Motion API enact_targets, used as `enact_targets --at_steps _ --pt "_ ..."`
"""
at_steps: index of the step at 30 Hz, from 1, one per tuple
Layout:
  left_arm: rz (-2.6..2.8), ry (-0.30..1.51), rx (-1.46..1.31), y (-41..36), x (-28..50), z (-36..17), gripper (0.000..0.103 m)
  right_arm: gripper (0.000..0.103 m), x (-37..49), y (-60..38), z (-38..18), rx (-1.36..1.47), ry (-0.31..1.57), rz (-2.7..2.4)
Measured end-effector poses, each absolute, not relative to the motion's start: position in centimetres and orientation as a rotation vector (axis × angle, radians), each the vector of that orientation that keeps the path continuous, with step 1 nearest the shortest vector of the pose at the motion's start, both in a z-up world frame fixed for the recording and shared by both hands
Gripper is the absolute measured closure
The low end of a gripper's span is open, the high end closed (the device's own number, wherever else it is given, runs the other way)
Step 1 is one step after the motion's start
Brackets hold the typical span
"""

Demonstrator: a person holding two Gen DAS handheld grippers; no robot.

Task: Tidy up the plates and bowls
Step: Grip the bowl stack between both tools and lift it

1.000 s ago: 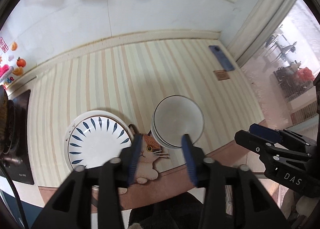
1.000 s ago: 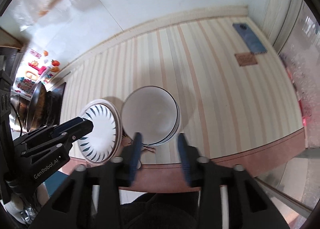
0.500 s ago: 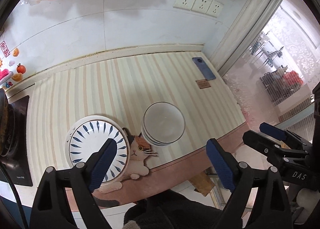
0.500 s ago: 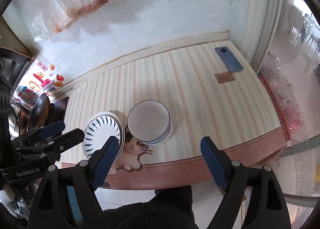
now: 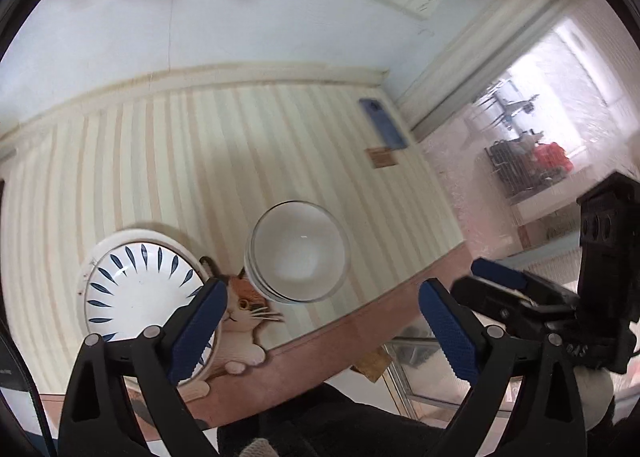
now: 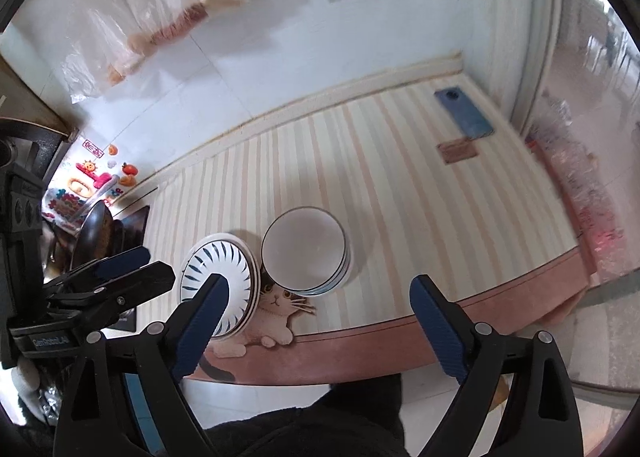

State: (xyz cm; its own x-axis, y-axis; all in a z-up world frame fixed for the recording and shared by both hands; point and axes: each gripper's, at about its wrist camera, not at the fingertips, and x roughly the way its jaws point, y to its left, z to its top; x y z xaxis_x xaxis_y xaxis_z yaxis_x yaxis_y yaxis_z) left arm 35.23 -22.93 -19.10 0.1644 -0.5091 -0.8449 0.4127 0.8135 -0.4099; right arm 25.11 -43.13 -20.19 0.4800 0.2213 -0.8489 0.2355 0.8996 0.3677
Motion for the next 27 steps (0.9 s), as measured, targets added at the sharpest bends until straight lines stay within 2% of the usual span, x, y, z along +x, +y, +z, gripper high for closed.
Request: enact_targets --at_steps 6,16,24,27 --pt "-0.609 1.422 -0.095 -24.0 40.9 -26.9 0.005 0.009 29.9 -44.4 -28.3 0.605 1.205 0.087" --pt "-0.604 1.637 -0.028 -26.9 44.2 -34.6 0.005 0.009 34.9 -45.4 -39.7 0.719 1.380 0.125" --pt "-0.622 1.737 -0.031 -28.0 44.7 -37.1 0.005 0.009 37.2 -45.3 -43.8 0.782 1.432 0.167" --pt "-0.634 1.756 -0.061 -28.2 45.0 -37.8 0.010 0.009 37.9 -45.1 -44.7 0.807 1.447 0.173"
